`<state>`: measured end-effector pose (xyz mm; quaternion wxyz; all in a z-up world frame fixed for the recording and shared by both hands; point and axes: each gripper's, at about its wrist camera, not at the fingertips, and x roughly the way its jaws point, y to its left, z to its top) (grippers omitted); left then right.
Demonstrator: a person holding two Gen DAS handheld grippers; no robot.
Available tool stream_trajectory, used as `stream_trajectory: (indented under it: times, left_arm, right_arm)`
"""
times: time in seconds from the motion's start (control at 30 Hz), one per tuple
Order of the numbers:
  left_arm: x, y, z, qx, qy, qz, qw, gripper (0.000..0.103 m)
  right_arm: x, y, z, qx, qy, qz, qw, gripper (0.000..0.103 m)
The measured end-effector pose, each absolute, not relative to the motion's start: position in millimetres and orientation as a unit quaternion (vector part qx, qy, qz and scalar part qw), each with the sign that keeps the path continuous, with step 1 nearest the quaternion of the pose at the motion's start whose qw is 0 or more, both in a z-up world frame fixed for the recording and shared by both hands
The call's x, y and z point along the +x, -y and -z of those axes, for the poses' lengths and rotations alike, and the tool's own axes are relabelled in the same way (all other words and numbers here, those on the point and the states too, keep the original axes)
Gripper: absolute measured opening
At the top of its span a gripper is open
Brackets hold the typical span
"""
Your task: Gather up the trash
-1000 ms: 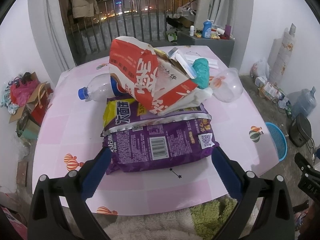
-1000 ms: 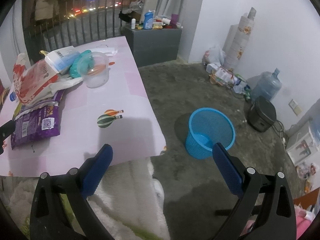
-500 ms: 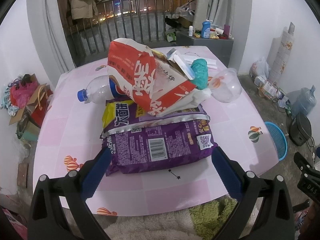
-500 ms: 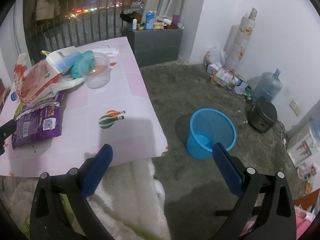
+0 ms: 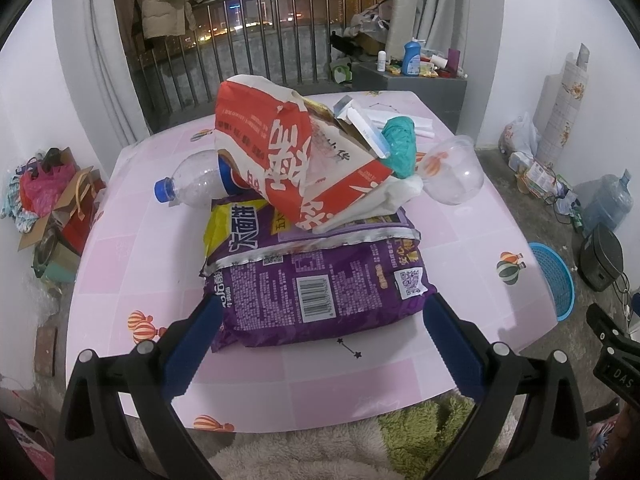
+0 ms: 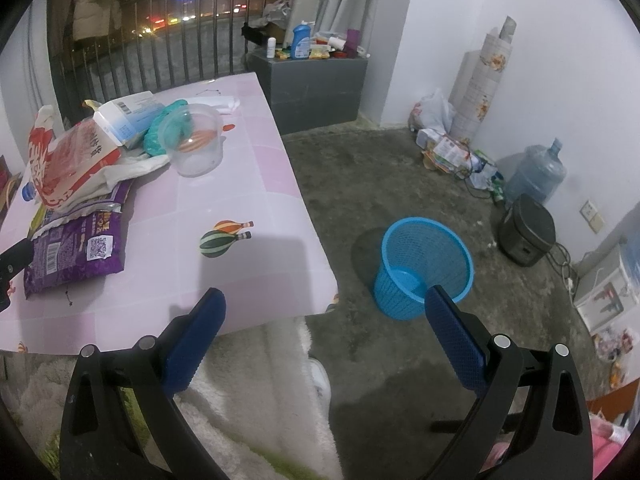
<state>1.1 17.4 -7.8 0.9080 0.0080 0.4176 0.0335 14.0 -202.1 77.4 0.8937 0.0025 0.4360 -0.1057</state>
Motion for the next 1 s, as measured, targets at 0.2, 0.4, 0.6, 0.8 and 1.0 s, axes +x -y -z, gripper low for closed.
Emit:
stream_trajectory:
  times: [0.2,0.4,0.6,0.8,1.0]
  left_arm:
    - [2,-16,8,0.008,-0.419,-0.032,0.907,0.098]
    - [0,-18,11,0.003,-0.421,-0.021,0.907,0.098]
    - [-2,-33,4,-0.018,-0.404,-0.008,0.915,0.098]
    - [1,-62,-10,-0.042,-0.379,-0.005,0.924,0.098]
    - [-3,-103,-19,-0.085,-0.311,0.034,0.946,0.098]
  right_arm:
    - [13,203,-77,0.002,-0.436,0.106,0.894,0.095]
    - [17,196,-76,-0.002,-0.439,0.106,0.892,0.095]
    - [18,187,-86,-0.005,-0.432,0.102,0.896,0.095]
    - [27,168,-115,-0.008,-0.387,0.077,0.919,0.095]
    - [39,138,-135,-0.016,-0.325,-0.005,0.946,0.095]
